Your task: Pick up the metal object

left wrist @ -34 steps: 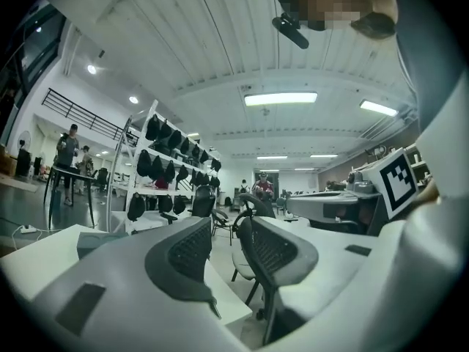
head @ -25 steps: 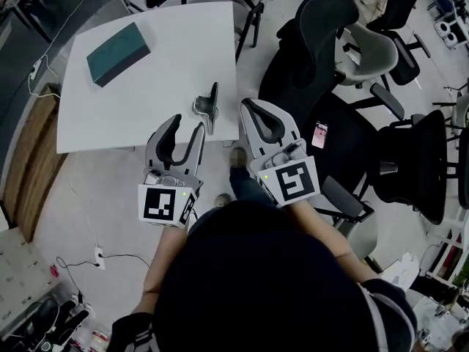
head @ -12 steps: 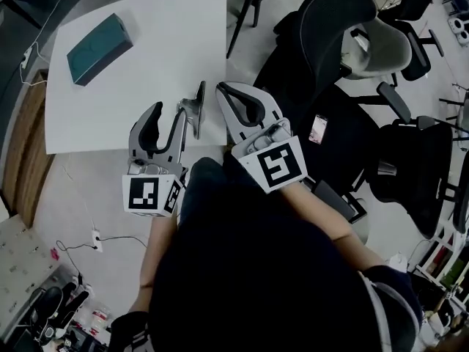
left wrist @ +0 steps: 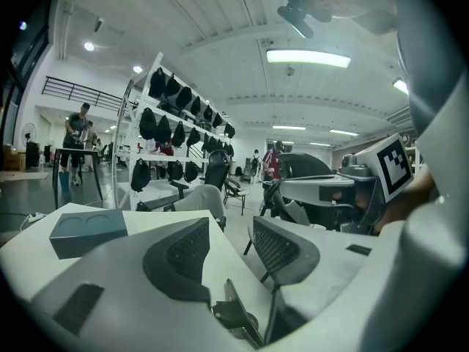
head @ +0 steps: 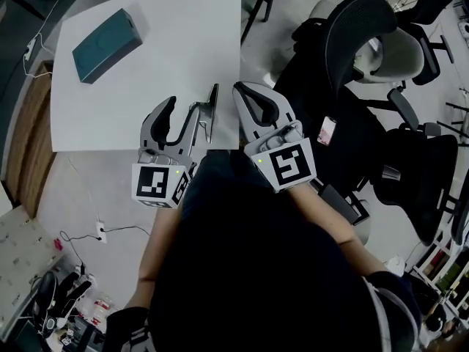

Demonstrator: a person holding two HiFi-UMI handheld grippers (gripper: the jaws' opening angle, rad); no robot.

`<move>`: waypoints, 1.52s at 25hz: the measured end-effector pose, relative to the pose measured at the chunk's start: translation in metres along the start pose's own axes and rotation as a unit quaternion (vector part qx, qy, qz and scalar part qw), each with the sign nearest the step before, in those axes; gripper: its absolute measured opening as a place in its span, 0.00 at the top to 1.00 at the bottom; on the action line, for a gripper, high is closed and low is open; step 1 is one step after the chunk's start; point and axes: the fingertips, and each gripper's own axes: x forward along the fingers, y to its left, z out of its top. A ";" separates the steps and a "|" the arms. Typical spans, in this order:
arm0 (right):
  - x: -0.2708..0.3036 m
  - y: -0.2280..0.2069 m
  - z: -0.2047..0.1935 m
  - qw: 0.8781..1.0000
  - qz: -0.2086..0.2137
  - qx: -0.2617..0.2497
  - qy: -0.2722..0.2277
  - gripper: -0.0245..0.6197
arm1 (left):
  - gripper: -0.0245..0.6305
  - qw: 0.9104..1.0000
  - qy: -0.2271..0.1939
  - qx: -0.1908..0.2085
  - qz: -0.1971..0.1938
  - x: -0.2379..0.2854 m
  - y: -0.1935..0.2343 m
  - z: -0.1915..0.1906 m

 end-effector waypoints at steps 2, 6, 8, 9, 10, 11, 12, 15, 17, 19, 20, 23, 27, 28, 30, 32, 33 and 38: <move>0.007 0.003 -0.004 1.000 -0.002 0.000 0.010 0.92 | 0.71 1.000 0.015 -0.001 -0.009 0.005 0.007 -0.008; 0.015 0.004 -0.014 1.000 -0.012 0.002 0.029 0.92 | 0.69 0.998 0.053 -0.014 -0.029 0.018 0.016 -0.036; 0.017 0.004 -0.020 0.999 -0.018 0.000 0.038 0.92 | 0.68 0.996 0.074 -0.019 -0.041 0.025 0.018 -0.052; 0.017 0.004 -0.023 0.999 -0.022 0.001 0.043 0.92 | 0.68 0.995 0.085 -0.020 -0.046 0.028 0.019 -0.060; 0.018 0.003 -0.025 0.999 -0.025 0.002 0.047 0.92 | 0.68 0.994 0.095 -0.018 -0.052 0.031 0.020 -0.068; 0.018 0.003 -0.027 0.998 -0.029 0.003 0.051 0.92 | 0.68 0.993 0.106 -0.015 -0.057 0.034 0.021 -0.076; 0.018 0.002 -0.030 0.998 -0.031 0.002 0.056 0.92 | 0.68 0.991 0.116 -0.012 -0.063 0.037 0.021 -0.084; 0.018 0.001 -0.036 0.997 -0.040 0.002 0.066 0.92 | 0.68 0.986 0.149 -0.010 -0.079 0.043 0.021 -0.110; 0.018 0.001 -0.040 0.996 -0.046 0.005 0.072 0.92 | 0.68 0.981 0.172 -0.018 -0.088 0.045 0.021 -0.128; 0.017 0.001 -0.043 0.996 -0.051 0.007 0.076 0.92 | 0.68 0.976 0.193 -0.037 -0.096 0.046 0.021 -0.144; 0.017 0.001 -0.044 0.996 -0.053 0.007 0.078 0.92 | 0.68 0.973 0.202 -0.048 -0.100 0.046 0.021 -0.150; 0.016 0.001 -0.048 0.995 -0.056 0.005 0.084 0.92 | 0.68 0.965 0.225 -0.074 -0.109 0.047 0.019 -0.166; 0.016 0.002 -0.051 0.994 -0.061 0.007 0.088 0.92 | 0.68 0.956 0.251 -0.099 -0.112 0.050 0.020 -0.177; 0.016 0.002 -0.052 0.994 -0.063 0.008 0.088 0.92 | 0.68 0.953 0.257 -0.112 -0.112 0.050 0.020 -0.179; 0.015 0.001 -0.052 0.994 -0.066 0.009 0.087 0.92 | 0.68 0.945 0.267 -0.149 -0.112 0.051 0.021 -0.183; 0.014 0.001 -0.052 0.994 -0.069 0.008 0.087 0.92 | 0.69 0.937 0.274 -0.184 -0.114 0.051 0.022 -0.186; 0.014 0.001 -0.052 0.994 -0.070 0.008 0.087 0.92 | 0.73 0.933 0.276 -0.197 -0.117 0.051 0.022 -0.187; 0.013 0.002 -0.053 0.993 -0.075 0.003 0.090 0.92 | 0.86 0.914 0.280 -0.259 -0.137 0.050 0.018 -0.186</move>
